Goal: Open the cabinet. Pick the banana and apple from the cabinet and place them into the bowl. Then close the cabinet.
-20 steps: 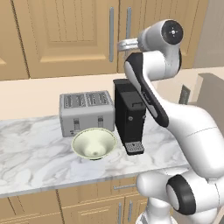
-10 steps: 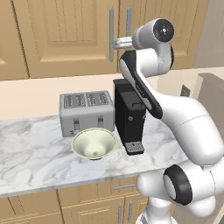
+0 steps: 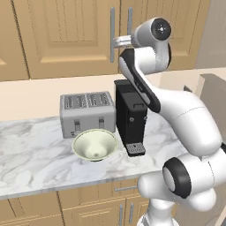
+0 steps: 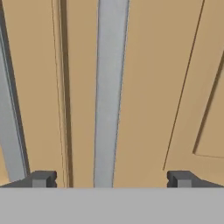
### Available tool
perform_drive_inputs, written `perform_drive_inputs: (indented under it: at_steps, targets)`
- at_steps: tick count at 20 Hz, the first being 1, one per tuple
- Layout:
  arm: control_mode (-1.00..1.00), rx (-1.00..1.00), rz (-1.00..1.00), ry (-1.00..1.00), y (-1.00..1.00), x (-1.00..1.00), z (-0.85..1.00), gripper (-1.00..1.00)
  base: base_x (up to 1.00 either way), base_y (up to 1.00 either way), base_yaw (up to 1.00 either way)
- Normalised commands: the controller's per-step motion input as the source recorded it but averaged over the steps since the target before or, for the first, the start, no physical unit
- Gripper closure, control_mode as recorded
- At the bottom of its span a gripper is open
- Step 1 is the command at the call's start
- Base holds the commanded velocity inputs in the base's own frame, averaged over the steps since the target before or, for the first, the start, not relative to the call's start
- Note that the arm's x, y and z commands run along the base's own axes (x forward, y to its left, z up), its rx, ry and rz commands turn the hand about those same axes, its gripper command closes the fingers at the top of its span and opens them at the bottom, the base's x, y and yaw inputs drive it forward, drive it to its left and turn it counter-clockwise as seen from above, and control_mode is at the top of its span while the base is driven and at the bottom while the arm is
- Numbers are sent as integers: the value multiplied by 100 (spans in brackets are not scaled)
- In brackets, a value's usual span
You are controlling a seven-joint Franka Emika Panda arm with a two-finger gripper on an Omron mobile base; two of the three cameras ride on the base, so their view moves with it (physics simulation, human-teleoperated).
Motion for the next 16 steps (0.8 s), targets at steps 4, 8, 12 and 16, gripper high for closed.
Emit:
perform_drive_inputs:
  at_steps: [4, 8, 12, 16]
  targets:
    - [-100, 0, 0, 0, 0, 23, -2, -100, 0, 0, 0]
    - [-100, 0, 0, 0, 0, 20, -9, -100, 0, 0, 0]
    - [-100, 0, 0, 0, 0, 20, -11, -100, 0, 0, 0]
    - [-100, 0, 0, 0, 0, 21, -12, -100, 0, 0, 0]
